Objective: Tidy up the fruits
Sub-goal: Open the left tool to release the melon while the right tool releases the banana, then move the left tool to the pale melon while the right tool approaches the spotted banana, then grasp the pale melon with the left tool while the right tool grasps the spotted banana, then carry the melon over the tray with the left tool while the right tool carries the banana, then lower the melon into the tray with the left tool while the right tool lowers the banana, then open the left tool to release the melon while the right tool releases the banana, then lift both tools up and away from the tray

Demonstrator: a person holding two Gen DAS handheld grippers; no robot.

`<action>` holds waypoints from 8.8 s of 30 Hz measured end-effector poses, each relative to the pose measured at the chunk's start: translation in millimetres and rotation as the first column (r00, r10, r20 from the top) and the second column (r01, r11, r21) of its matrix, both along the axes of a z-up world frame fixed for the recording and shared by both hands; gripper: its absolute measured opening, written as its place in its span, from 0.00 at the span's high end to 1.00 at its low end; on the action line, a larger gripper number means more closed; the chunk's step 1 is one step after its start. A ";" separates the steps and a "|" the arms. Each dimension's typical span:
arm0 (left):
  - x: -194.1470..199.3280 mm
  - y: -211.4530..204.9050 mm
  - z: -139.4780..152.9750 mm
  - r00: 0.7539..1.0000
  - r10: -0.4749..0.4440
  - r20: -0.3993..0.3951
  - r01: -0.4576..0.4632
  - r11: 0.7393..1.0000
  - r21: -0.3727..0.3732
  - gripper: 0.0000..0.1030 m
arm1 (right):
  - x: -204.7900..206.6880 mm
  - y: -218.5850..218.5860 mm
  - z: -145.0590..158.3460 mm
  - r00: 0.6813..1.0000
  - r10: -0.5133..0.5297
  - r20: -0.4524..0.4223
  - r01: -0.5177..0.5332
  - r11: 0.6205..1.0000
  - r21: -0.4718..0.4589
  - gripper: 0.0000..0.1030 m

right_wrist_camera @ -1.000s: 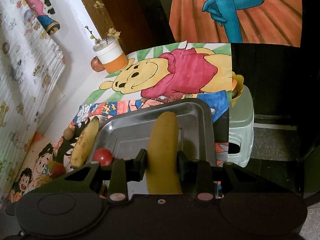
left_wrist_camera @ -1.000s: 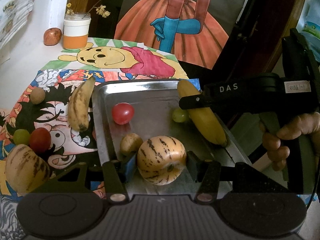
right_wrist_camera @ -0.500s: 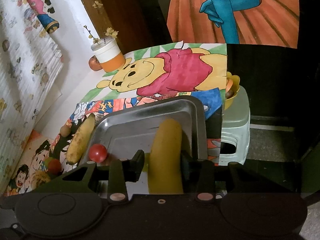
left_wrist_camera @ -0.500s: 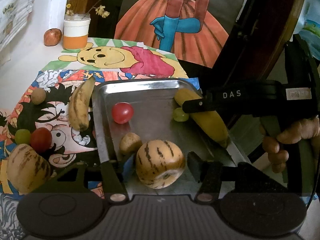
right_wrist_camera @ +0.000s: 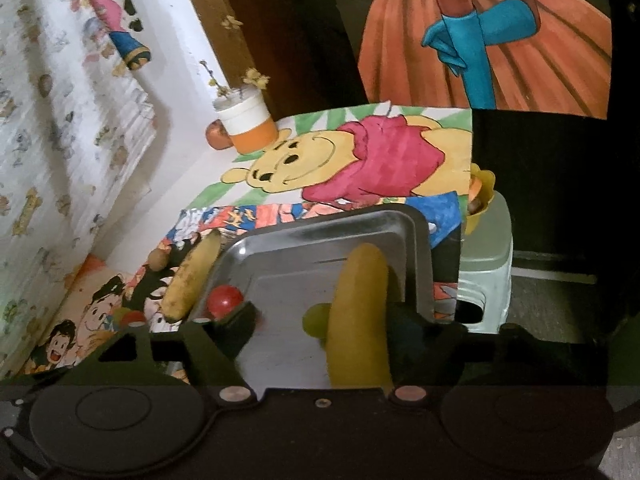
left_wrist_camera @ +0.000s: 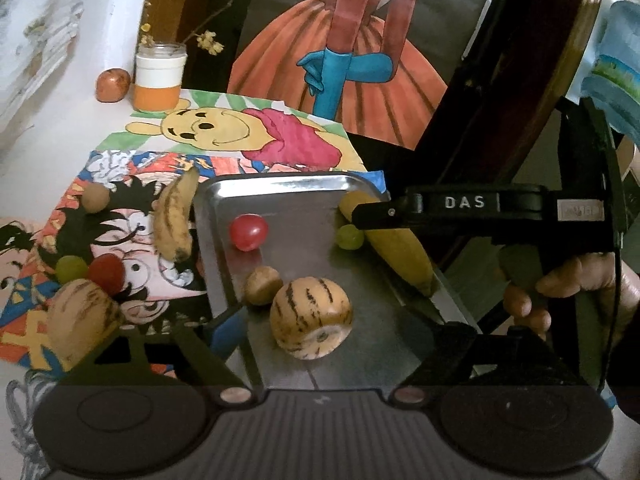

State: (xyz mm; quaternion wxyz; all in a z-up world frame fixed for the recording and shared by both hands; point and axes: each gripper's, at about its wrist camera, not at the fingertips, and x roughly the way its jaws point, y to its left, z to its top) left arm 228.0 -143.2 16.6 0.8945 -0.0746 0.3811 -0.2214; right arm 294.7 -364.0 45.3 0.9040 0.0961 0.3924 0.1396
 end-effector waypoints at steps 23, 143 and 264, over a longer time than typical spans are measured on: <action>-56.0 90.5 32.4 0.964 0.242 0.107 -0.248 0.967 0.053 0.00 | -45.8 47.0 20.2 0.990 0.135 0.036 -0.133 0.990 -0.042 0.01; 3.9 108.1 -26.7 0.961 0.274 0.024 -0.275 0.961 0.030 0.45 | 71.7 199.7 -28.5 0.946 0.316 -0.064 -0.322 0.907 -0.272 0.69; -119.4 72.0 1.2 0.988 0.144 0.059 -0.153 0.966 0.210 0.00 | -195.6 35.9 -6.7 0.991 -0.122 -0.059 0.117 0.990 -0.078 0.01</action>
